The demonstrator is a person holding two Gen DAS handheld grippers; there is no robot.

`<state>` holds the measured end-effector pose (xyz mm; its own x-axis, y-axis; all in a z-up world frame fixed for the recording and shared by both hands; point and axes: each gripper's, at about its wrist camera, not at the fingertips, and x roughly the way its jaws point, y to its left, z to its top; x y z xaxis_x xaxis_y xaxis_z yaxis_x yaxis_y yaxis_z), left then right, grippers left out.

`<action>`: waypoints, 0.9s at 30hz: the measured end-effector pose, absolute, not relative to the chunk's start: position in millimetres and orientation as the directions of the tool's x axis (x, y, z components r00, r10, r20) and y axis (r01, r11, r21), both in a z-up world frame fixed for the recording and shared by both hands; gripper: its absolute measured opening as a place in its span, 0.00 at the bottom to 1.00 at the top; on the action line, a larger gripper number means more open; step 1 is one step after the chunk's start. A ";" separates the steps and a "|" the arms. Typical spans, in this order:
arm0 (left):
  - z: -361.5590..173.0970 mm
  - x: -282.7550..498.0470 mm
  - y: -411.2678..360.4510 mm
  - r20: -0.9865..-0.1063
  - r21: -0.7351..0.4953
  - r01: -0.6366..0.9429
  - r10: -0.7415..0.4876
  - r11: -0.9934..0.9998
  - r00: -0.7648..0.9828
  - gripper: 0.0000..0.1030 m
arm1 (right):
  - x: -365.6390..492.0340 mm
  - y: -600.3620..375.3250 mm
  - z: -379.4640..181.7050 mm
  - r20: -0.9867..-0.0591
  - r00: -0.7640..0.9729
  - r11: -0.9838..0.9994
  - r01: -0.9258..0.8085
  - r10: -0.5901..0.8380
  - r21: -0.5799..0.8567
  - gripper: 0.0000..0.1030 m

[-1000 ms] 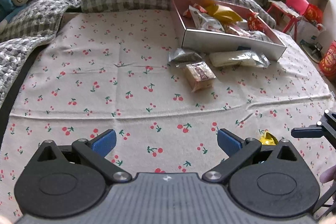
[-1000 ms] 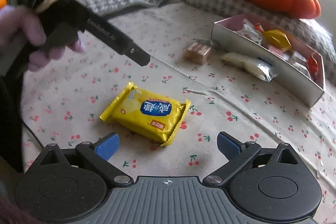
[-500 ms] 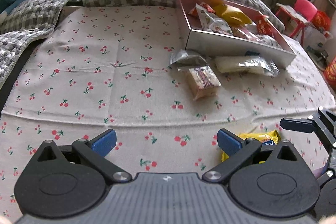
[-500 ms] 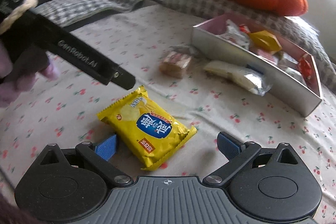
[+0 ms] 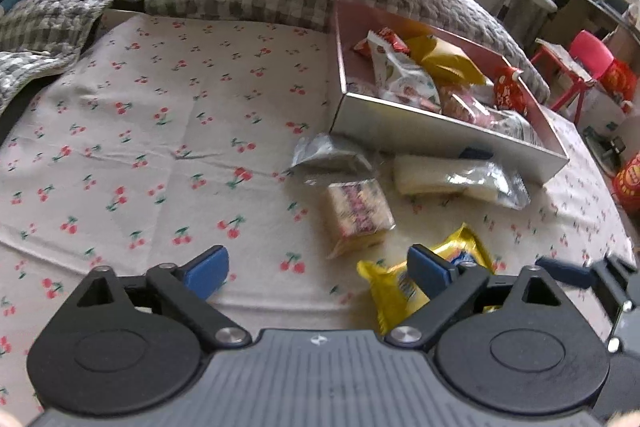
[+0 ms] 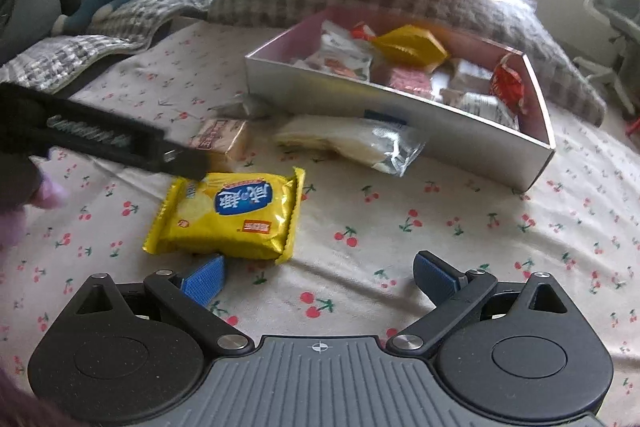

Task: Organize snacks
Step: 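Close the left gripper on the brown square cake while the right approaches the yellow chip bag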

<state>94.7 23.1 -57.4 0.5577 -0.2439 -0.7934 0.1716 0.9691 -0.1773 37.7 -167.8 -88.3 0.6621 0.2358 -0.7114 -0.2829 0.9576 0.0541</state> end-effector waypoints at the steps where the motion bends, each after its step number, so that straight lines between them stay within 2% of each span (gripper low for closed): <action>1: -57.7 97.1 20.8 -0.793 -0.182 0.171 -0.247 0.968 0.557 0.86 | 37.2 -166.5 -88.0 -0.715 0.655 0.955 -0.292 0.246 0.061 0.98; 6: -59.0 106.7 13.5 -0.782 -0.202 0.182 -0.271 0.962 0.561 0.75 | 31.2 -152.3 -85.6 -0.720 0.626 0.925 -0.376 0.300 0.059 0.98; 10: -61.6 112.6 12.4 -0.782 -0.219 0.179 -0.282 0.959 0.556 0.62 | 26.3 -140.8 -85.5 -0.720 0.606 0.903 -0.424 0.338 0.067 0.98; 12: -60.6 115.1 12.9 -0.782 -0.224 0.175 -0.284 0.959 0.555 0.54 | 25.2 -134.9 -86.4 -0.718 0.605 0.899 -0.433 0.344 0.066 0.98; 14: -59.1 118.0 15.4 -0.783 -0.243 0.169 -0.296 0.955 0.547 0.41 | 24.6 -130.3 -87.4 -0.716 0.609 0.898 -0.437 0.341 0.056 1.00; 16: -58.5 119.6 18.9 -0.787 -0.254 0.157 -0.298 0.954 0.540 0.33 | 26.0 -126.9 -88.3 -0.713 0.614 0.899 -0.434 0.339 0.054 1.00; 27: -54.6 114.3 38.6 -0.802 -0.220 0.156 -0.270 0.963 0.533 0.32 | 34.4 -116.2 -91.3 -0.695 0.653 0.913 -0.408 0.301 0.012 1.00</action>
<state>114.3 38.6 -54.6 0.5334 -0.2695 -0.8018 0.1562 0.9630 -0.2198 34.4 -116.2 -91.3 0.6528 0.3012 -0.6951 -0.4082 0.9128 0.0122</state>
